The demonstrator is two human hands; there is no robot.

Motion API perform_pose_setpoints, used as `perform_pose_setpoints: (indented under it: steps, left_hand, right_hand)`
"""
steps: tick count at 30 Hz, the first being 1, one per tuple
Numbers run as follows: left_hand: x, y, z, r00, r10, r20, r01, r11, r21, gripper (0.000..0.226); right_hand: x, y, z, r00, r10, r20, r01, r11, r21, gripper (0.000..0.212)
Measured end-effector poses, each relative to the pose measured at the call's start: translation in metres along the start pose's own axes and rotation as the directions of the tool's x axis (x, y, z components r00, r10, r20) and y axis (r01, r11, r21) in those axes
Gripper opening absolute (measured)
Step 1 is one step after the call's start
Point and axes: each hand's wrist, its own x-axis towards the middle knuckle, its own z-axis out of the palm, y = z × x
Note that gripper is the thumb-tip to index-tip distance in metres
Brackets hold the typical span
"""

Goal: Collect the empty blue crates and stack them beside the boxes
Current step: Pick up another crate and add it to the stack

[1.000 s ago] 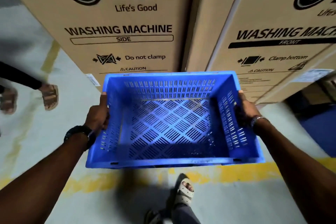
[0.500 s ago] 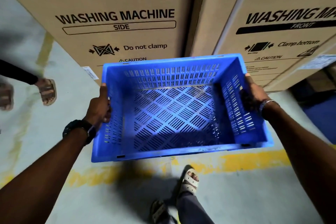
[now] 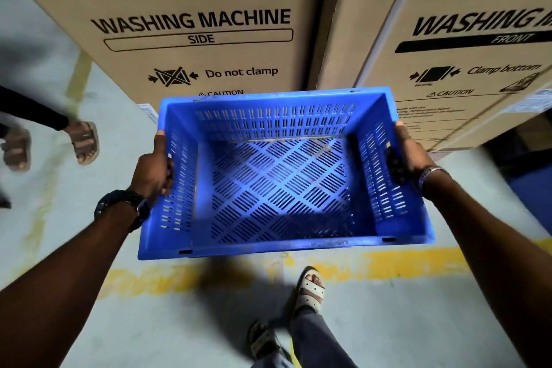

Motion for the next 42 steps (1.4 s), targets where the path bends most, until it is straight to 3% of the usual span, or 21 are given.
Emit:
perform_pose_setpoints:
  steps: [7,15,19,21,23,25,28,33,37,42]
  left_hand:
    - [0.014,0.023,0.002,0.999,0.02,-0.031,-0.019,0.999,0.029,0.073]
    - [0.003,-0.013,-0.005,1.0,0.027,-0.012,-0.027,0.999,0.018,0.072]
    - [0.009,-0.006,-0.004,0.975,0.195,-0.103,-0.182,0.975,0.13,0.061]
    - [0.01,-0.016,-0.015,0.961,0.276,-0.032,-0.273,0.958,0.083,0.042]
    - [-0.01,-0.034,-0.025,0.962,0.249,0.109,-0.251,0.968,0.007,0.035]
    - [-0.039,-0.055,-0.032,0.955,0.168,0.246,-0.141,0.982,-0.122,0.04]
    - [-0.045,-0.069,-0.03,0.961,0.104,0.255,-0.053,0.978,-0.2,0.043]
    - [-0.029,-0.059,-0.031,0.98,0.107,0.169,-0.083,0.986,-0.144,0.057]
    - [-0.032,-0.066,-0.032,0.975,0.135,0.178,-0.112,0.984,-0.137,0.054]
    - [-0.034,-0.066,-0.034,0.973,0.117,0.197,-0.094,0.988,-0.121,0.064]
  right_hand:
    - [-0.001,-0.024,0.007,0.997,-0.064,-0.05,0.063,0.998,-0.021,0.067]
    - [-0.022,0.0,0.005,0.994,-0.083,-0.076,0.077,0.994,-0.077,0.065]
    - [-0.018,-0.009,0.003,0.927,-0.309,-0.213,0.262,0.939,-0.224,0.042]
    - [-0.019,0.002,-0.005,0.915,-0.373,-0.152,0.336,0.915,-0.222,0.038]
    - [-0.017,0.028,-0.019,0.945,-0.323,-0.051,0.307,0.93,-0.201,0.051]
    - [-0.021,0.056,-0.034,0.986,-0.157,0.05,0.163,0.975,-0.152,0.083]
    - [-0.018,0.069,-0.041,0.992,-0.118,0.049,0.124,0.98,-0.153,0.104]
    - [-0.03,0.056,-0.03,0.985,-0.169,-0.037,0.159,0.968,-0.196,0.094]
    - [-0.01,0.075,-0.042,0.99,-0.14,-0.027,0.134,0.978,-0.16,0.11]
    - [-0.032,0.067,-0.031,0.989,-0.149,-0.008,0.146,0.978,-0.147,0.106]
